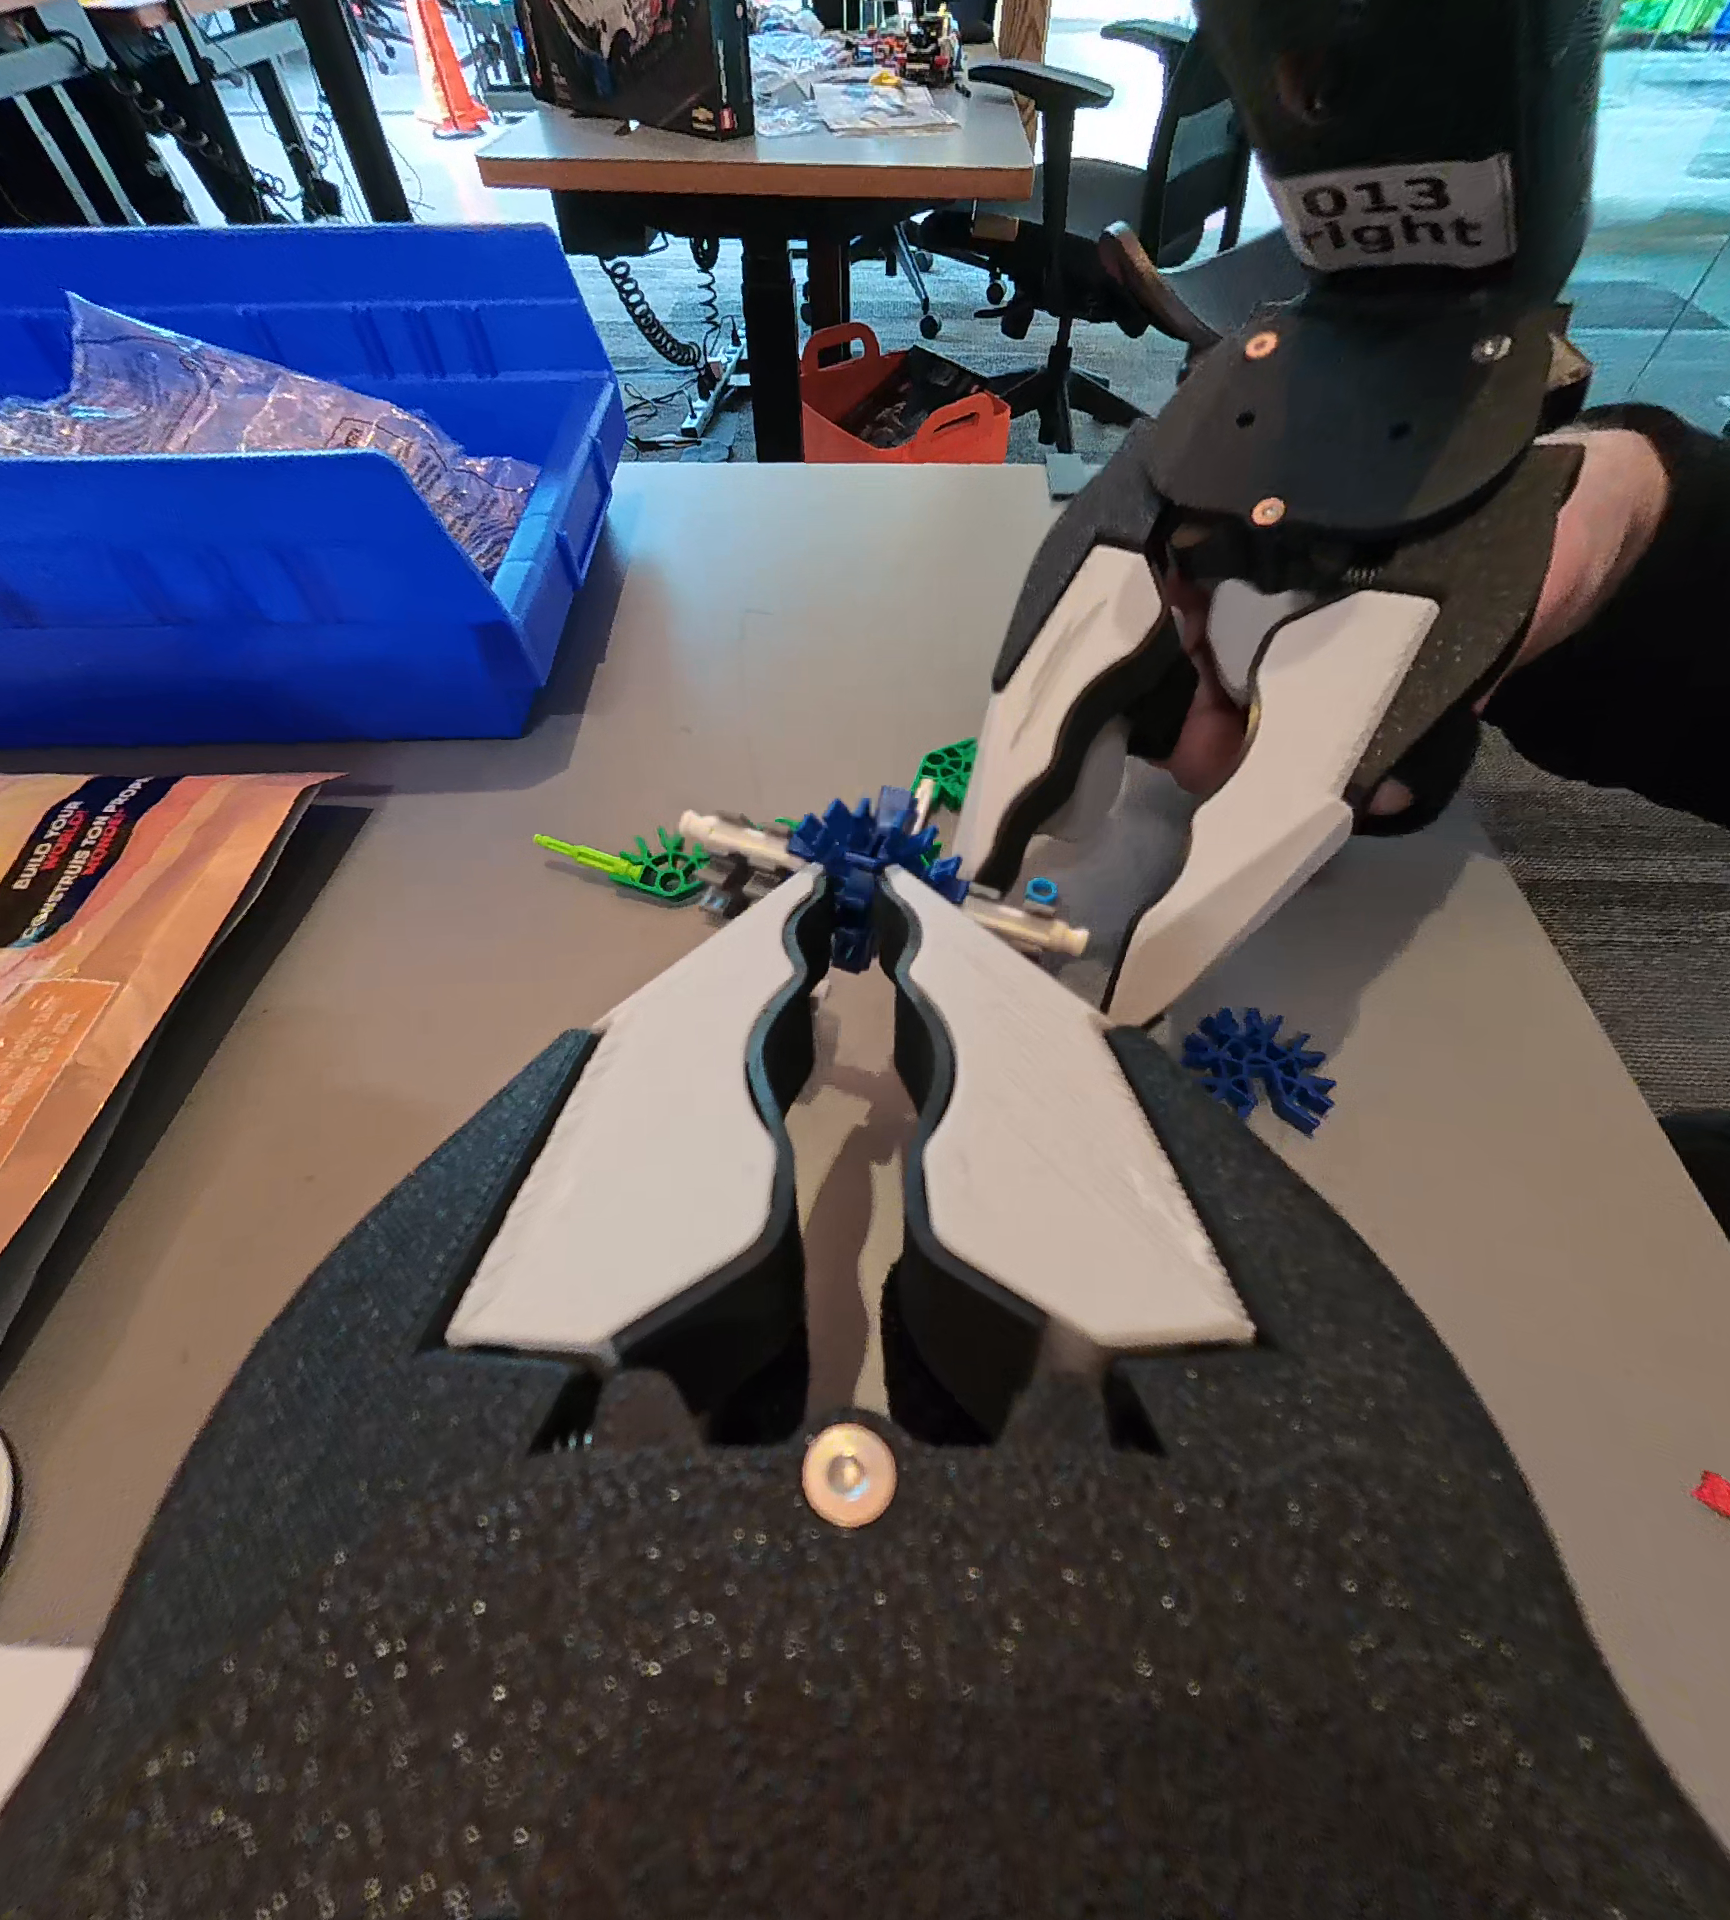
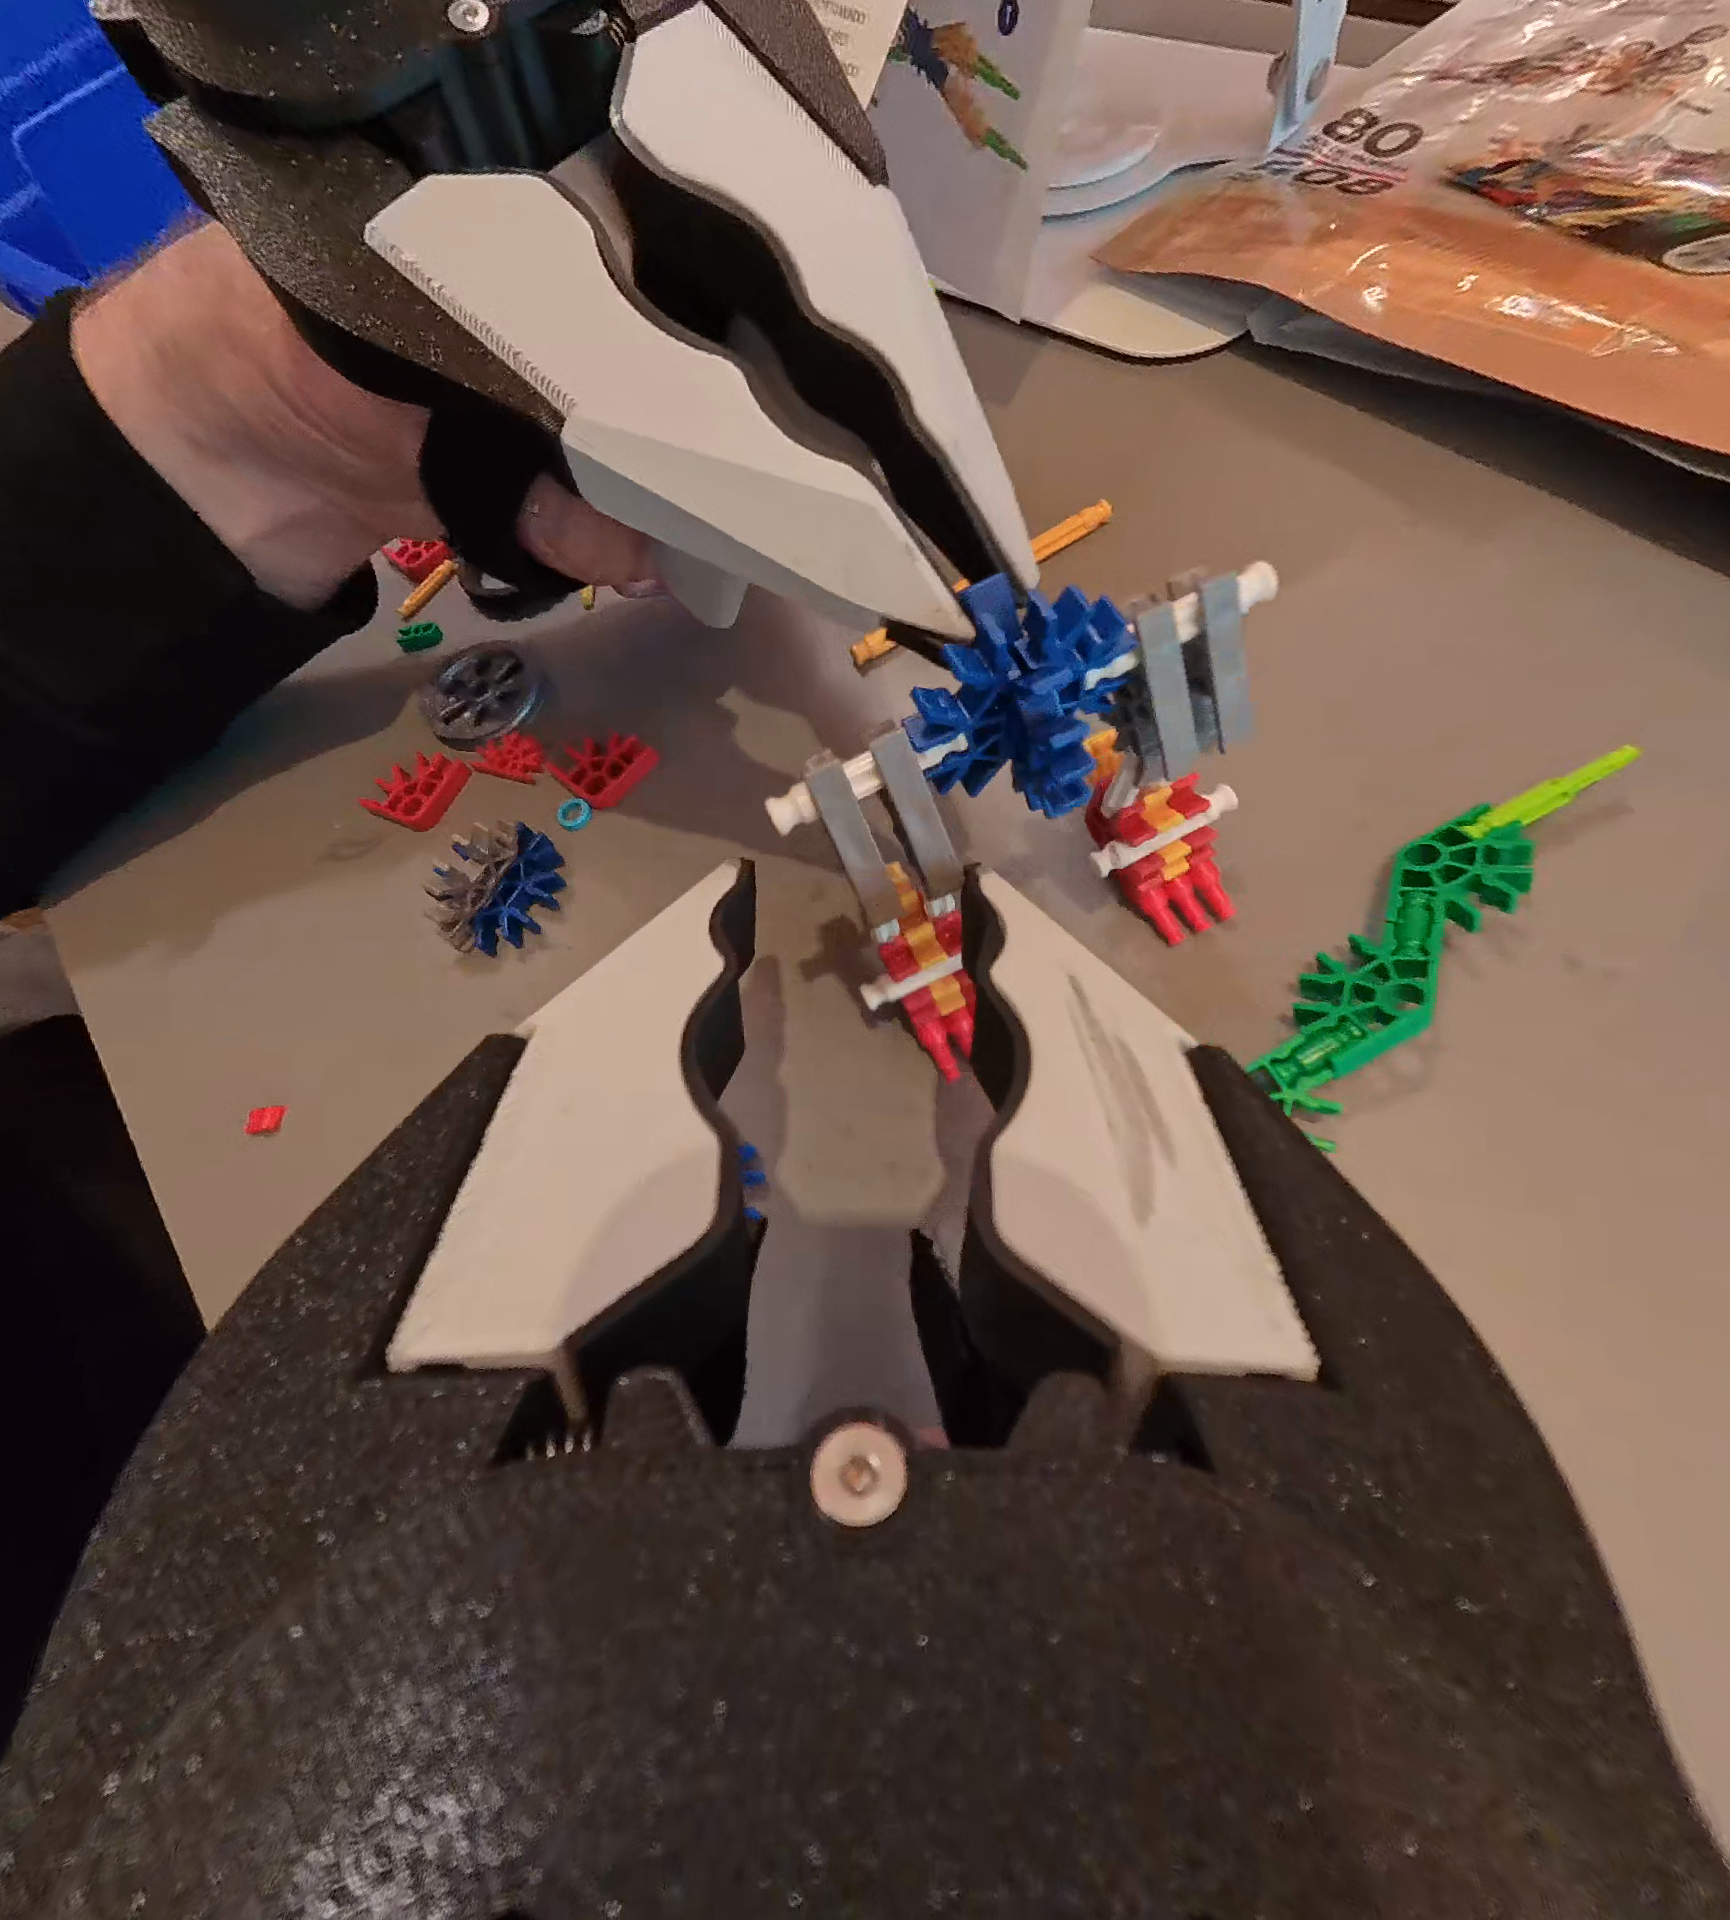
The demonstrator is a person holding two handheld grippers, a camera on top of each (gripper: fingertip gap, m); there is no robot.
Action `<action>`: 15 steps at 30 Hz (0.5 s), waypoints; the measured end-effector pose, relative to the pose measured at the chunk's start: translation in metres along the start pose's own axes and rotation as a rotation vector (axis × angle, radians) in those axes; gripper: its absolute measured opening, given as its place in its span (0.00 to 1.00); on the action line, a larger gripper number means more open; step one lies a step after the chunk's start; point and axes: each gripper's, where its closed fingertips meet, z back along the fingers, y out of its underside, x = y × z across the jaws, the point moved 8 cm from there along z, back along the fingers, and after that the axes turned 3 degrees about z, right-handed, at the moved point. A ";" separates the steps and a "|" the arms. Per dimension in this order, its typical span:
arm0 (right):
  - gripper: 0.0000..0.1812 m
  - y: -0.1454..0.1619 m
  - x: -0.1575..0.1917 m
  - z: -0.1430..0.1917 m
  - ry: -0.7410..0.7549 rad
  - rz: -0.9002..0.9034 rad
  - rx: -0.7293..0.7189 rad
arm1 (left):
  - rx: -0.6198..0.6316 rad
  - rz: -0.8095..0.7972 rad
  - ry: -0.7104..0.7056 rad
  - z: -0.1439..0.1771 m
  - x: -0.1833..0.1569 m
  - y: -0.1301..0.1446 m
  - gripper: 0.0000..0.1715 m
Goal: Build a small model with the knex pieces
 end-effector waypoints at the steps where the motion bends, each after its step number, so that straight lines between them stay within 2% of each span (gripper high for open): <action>1: 0.21 0.000 0.002 -0.002 0.009 -0.009 0.002 | 0.003 -0.002 -0.005 0.001 0.000 0.000 0.04; 5: 0.23 -0.003 0.014 -0.011 0.013 -0.005 0.003 | 0.012 0.011 -0.011 0.005 0.002 0.001 0.06; 8: 0.24 -0.006 0.019 -0.013 -0.008 0.010 0.003 | 0.014 0.049 -0.045 0.010 0.007 0.002 0.12; 15: 0.25 -0.008 0.017 0.000 -0.016 0.019 -0.013 | 0.002 0.100 -0.035 0.017 0.008 0.000 0.13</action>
